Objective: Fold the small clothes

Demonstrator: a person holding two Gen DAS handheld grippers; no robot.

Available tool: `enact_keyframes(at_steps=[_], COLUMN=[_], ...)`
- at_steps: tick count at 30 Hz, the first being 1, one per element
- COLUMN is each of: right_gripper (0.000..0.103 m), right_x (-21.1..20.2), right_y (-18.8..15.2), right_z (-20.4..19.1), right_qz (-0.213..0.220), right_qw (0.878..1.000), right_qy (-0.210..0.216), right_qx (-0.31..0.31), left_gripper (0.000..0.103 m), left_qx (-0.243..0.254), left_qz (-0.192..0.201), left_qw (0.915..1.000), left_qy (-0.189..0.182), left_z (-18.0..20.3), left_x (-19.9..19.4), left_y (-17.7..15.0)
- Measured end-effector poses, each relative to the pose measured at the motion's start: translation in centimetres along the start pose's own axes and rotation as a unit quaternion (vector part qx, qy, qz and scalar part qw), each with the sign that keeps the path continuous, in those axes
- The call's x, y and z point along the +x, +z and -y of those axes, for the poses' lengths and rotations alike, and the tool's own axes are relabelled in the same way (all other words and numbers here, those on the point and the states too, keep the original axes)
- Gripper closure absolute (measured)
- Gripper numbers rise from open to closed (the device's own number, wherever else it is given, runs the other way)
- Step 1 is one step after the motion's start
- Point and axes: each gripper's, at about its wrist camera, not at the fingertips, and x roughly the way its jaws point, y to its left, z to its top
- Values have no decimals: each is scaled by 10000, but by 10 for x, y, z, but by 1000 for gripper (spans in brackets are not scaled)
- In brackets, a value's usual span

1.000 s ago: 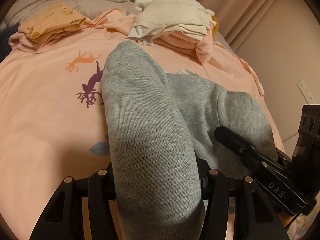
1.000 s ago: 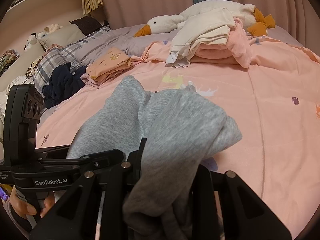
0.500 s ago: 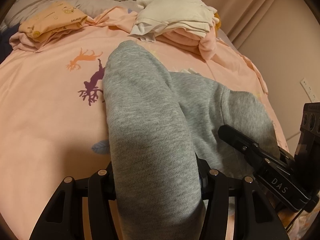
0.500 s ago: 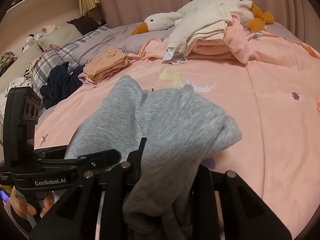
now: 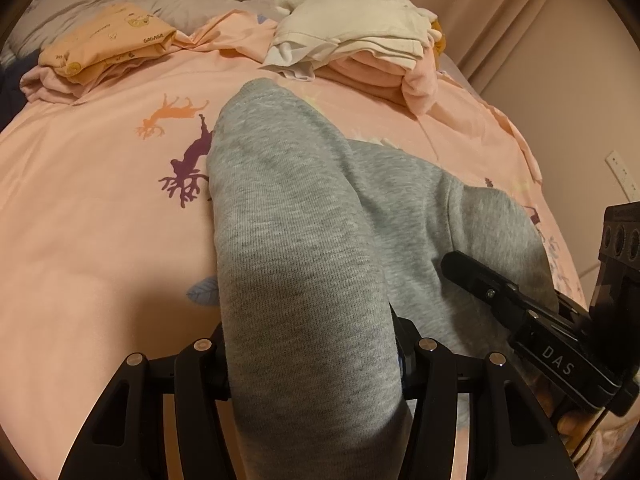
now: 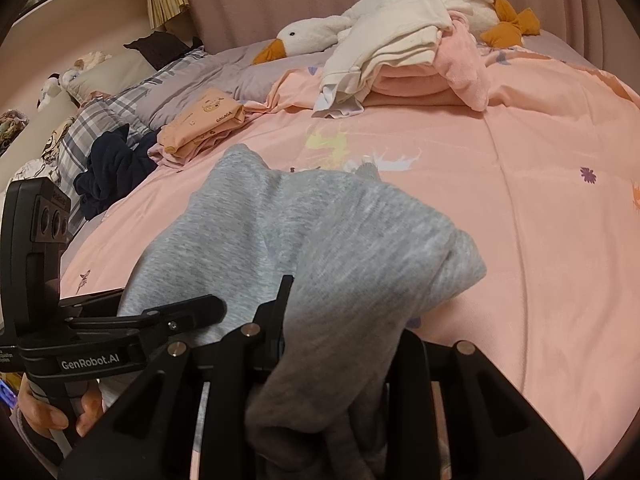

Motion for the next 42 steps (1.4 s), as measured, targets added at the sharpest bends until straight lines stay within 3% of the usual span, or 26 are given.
enact_keyframes(at_steps=[25,42], right_gripper=[70,62], right_x=[13,21], right_y=[-6,-14], right_z=[26,52], right_qz=[-284,-452], right_qw=[9986,9898], right_qy=[168,638], right_qx=[403,1190], left_gripper=[47,40], left_qx=[170,152], left_qz=[-34,-67], left_qw=[9997,9994], left_qy=[171,299], left_z=[1,0], left_x=[5,4], left_y=[0,-3])
